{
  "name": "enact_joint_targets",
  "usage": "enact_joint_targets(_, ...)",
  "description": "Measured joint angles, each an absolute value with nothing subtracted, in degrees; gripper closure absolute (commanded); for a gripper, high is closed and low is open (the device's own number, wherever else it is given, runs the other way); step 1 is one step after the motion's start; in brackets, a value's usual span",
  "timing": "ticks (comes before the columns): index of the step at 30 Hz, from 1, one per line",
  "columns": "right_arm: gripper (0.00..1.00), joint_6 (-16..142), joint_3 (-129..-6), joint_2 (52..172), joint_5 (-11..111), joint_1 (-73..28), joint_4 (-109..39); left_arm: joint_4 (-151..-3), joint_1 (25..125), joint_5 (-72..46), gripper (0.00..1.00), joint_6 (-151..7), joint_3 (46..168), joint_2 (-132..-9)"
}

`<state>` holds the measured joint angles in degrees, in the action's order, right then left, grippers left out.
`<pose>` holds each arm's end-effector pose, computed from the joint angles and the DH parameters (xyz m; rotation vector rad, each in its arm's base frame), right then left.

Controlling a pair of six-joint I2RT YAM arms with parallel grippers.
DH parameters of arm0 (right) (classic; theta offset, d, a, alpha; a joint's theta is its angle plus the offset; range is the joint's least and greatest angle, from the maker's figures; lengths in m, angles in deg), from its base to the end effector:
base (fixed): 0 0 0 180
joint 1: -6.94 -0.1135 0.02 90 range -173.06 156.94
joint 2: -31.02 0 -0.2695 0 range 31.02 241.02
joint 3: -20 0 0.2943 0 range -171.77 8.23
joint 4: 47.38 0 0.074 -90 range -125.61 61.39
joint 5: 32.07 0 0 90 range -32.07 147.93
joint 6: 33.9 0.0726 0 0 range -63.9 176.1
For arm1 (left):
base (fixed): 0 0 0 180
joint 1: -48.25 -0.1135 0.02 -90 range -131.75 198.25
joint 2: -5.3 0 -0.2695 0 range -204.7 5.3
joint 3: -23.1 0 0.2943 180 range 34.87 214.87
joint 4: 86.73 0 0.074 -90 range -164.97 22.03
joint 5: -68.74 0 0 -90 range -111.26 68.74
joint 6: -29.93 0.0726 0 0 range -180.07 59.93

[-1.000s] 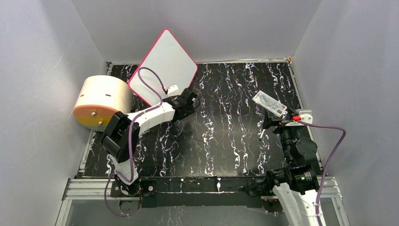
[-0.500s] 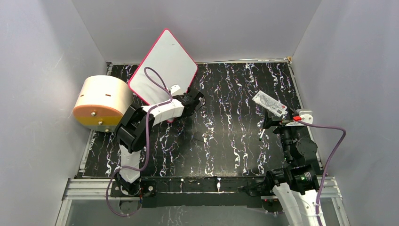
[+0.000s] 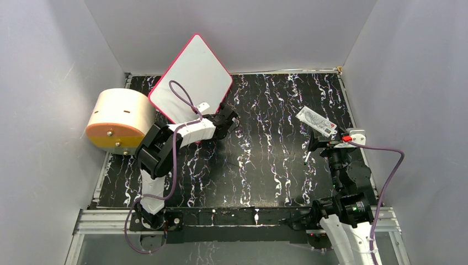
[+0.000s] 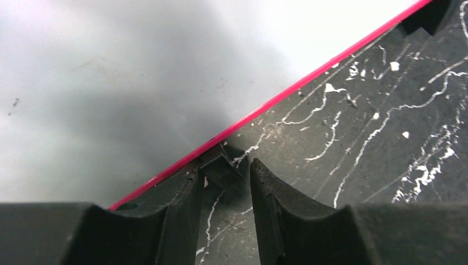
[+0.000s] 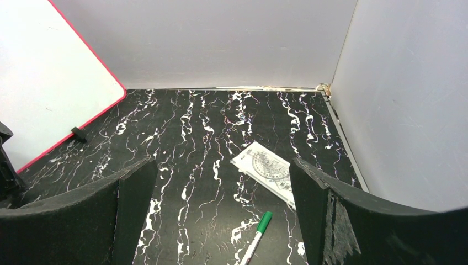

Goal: Write a sentence on the whiteboard
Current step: Move the whiteboard to the center of the board.

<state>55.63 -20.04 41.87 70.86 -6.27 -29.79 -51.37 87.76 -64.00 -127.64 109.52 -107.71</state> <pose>0.1537 0.0194 0.3369 0.0257 1.3734 0.0319 0.3773 -0.2473 0.1175 -0.7643 2.1449 0.0717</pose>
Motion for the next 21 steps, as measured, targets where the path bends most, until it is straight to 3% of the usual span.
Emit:
enact_joint_targets(10,0.01,55.5,-20.0,41.9,70.9,-6.3,-29.8,-53.6,86.7,-65.8,1.0,-128.3,105.5,-107.1)
enact_joint_targets(21,0.01,55.4,-20.0,41.9,70.8,-6.3,-29.8,-60.6,86.5,-63.3,1.0,-123.8,96.4,-101.0)
